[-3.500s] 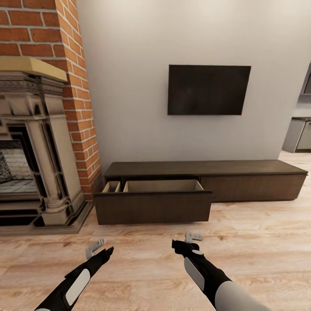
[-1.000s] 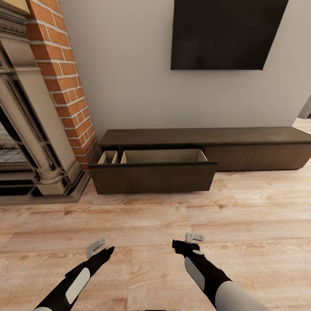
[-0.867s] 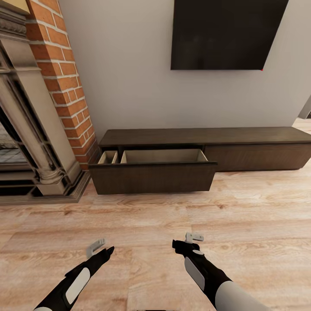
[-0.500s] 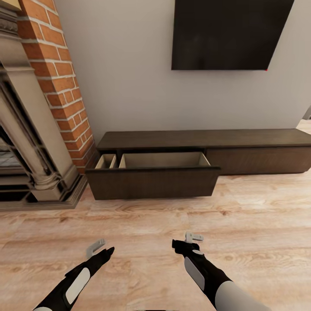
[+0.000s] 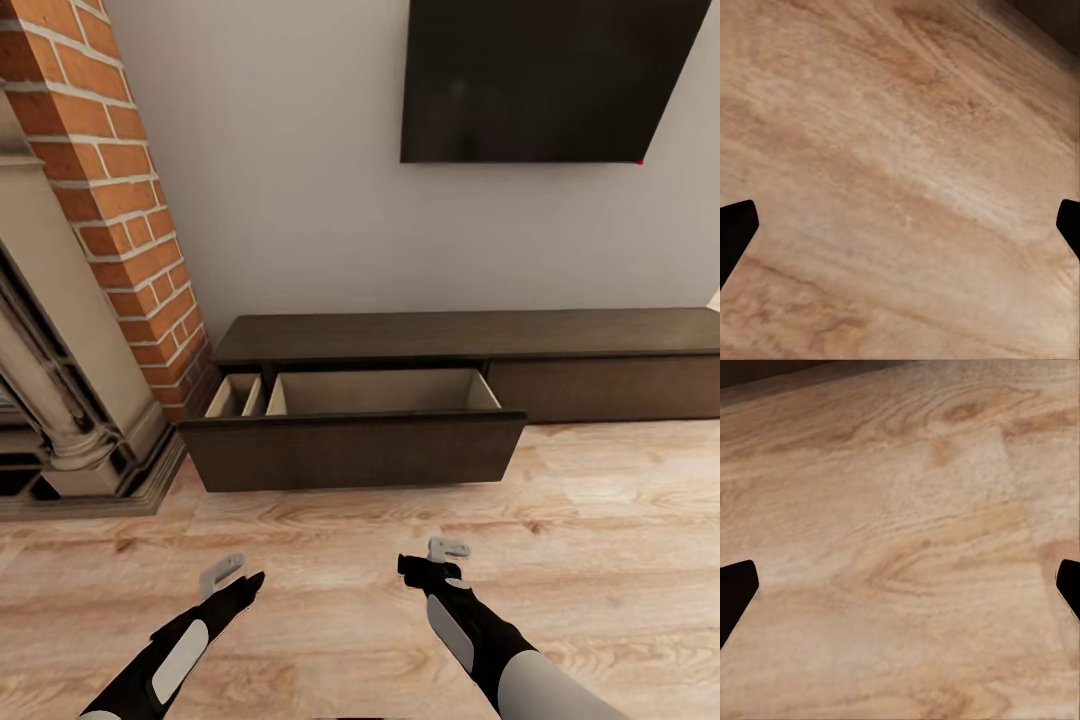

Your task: Place each of the two pumpkins and all three candles from the living room inside a cabinet in the living room (use any cabinet), then make sure every cabinet is closed, and position the cauldron so it is next to a table in the living room.

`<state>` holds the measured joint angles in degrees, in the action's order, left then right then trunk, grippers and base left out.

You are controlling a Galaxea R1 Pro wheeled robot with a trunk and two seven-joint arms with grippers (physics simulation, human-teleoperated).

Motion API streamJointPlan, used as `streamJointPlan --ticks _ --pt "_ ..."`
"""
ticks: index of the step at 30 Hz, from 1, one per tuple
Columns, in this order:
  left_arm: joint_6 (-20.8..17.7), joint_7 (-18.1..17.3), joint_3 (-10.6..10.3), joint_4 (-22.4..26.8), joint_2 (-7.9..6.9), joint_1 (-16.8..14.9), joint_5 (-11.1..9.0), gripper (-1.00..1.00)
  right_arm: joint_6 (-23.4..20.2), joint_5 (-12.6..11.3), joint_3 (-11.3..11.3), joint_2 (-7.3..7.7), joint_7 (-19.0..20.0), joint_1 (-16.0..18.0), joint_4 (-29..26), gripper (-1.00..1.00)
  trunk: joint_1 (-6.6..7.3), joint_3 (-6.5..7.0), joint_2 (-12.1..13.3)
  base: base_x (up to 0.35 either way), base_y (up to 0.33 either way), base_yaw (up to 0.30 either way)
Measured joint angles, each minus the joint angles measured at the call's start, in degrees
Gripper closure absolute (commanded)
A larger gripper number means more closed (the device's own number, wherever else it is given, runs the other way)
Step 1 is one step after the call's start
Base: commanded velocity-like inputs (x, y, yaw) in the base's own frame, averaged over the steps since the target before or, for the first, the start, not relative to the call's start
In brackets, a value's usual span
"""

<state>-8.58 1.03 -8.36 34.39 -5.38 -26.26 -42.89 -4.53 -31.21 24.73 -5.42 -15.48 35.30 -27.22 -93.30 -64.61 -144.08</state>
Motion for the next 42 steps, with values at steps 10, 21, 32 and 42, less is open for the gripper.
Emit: streamJointPlan --ticks 10,21,32,42 --pt "0.0 0.1 0.0 0.0 0.00 0.0 0.0 -1.00 0.1 0.1 -0.1 0.03 0.0 0.0 -0.3 -1.00 0.00 0.00 0.0 0.345 0.000 0.000" --pt "0.0 0.0 0.0 0.0 0.00 0.0 0.0 -1.00 0.0 0.0 0.0 0.03 1.0 0.0 -0.4 -1.00 0.00 0.20 0.0 0.343 0.000 -0.050" --pt "0.0 -0.2 -0.1 0.0 0.00 0.0 -0.1 -1.00 0.0 0.0 0.0 0.05 1.5 0.0 -0.4 -1.00 -0.04 0.21 0.0 0.087 0.000 -0.002" --pt "0.0 -0.2 0.0 0.0 -0.09 0.0 0.0 -1.00 0.0 0.0 0.0 0.02 1.5 0.0 -0.4 -1.00 -0.30 -2.00 -0.1 0.001 0.000 0.000"
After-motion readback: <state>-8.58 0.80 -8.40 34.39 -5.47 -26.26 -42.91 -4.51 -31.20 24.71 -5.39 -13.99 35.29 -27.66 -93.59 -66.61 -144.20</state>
